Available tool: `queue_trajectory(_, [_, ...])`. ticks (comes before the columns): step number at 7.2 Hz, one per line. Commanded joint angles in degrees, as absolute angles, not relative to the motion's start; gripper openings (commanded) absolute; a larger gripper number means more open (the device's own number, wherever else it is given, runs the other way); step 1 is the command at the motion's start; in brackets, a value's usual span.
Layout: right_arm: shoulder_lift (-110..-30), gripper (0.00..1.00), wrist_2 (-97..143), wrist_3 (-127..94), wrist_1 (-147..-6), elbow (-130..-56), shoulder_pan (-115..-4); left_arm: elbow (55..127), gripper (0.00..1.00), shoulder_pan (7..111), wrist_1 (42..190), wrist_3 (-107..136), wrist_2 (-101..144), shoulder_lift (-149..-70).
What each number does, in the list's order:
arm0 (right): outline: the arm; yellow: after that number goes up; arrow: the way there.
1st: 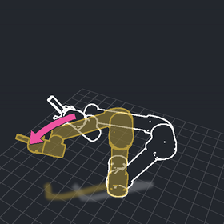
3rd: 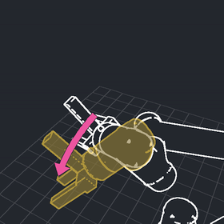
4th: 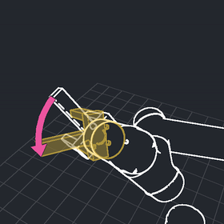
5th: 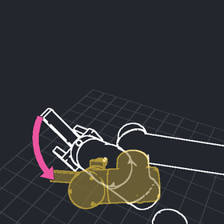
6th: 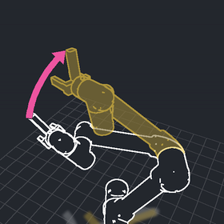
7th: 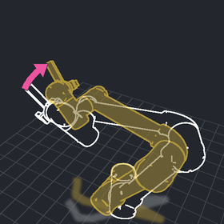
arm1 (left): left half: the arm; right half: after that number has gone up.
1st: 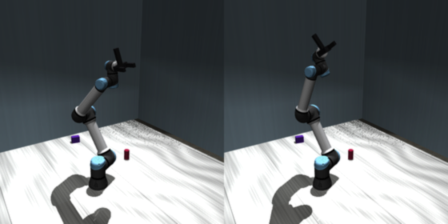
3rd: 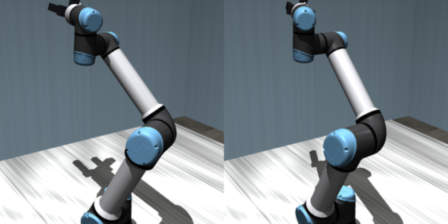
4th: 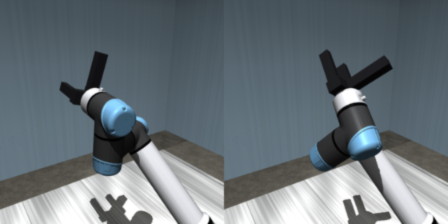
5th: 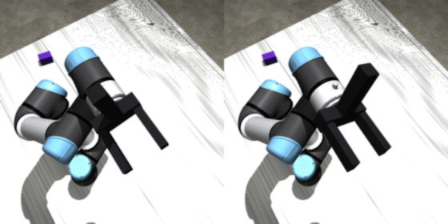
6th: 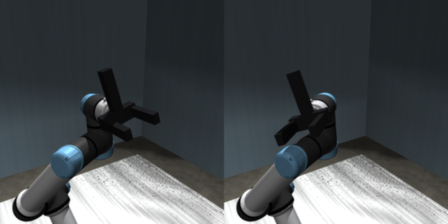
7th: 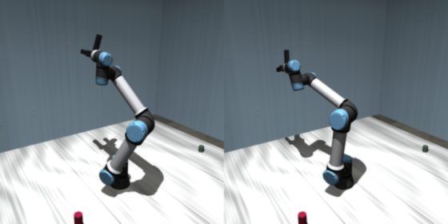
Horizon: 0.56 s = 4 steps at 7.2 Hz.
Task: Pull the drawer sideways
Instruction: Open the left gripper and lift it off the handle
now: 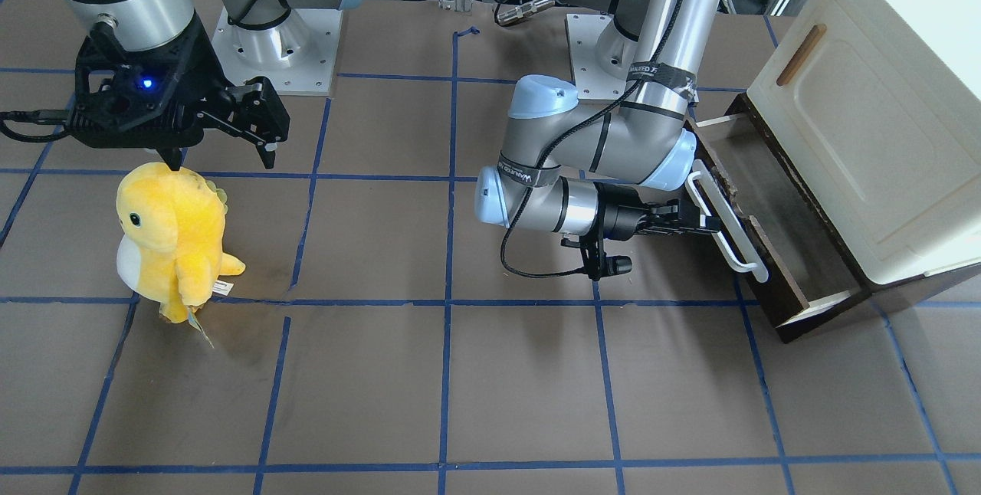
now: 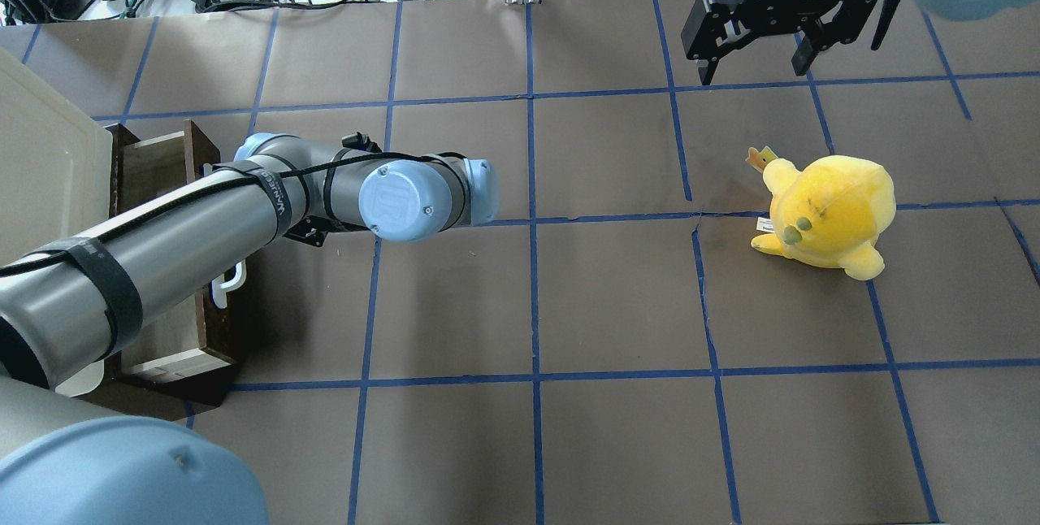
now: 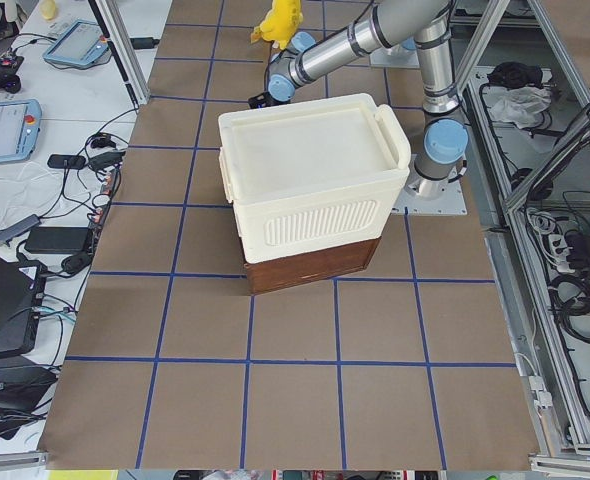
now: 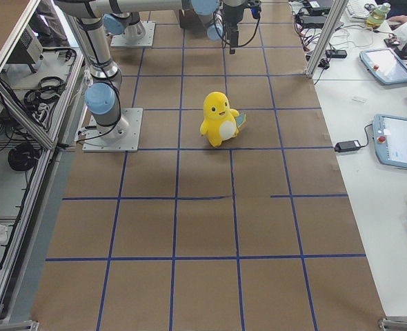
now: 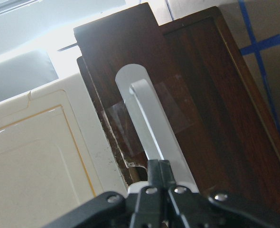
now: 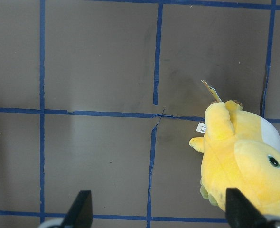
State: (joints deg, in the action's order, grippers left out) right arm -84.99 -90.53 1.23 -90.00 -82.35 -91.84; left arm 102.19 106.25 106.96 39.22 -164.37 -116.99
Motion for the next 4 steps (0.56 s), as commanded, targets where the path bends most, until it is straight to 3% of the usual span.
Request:
queue_trajectory(1, [-84.99,1.0,-90.53,1.23,-90.0,-82.35,-91.85,97.15,0.37,106.17,106.35,31.36,-159.13,-114.71])
queue_trajectory(3, [-84.99,1.0,-90.53,1.23,-90.0,-82.35,-91.85,88.98,0.37,106.44,98.48,17.82,-142.57,-110.94])
queue_trajectory(4, [-84.99,1.0,-90.53,1.23,-90.0,-82.35,-91.85,87.73,0.59,106.44,98.0,14.62,-139.69,-107.61])
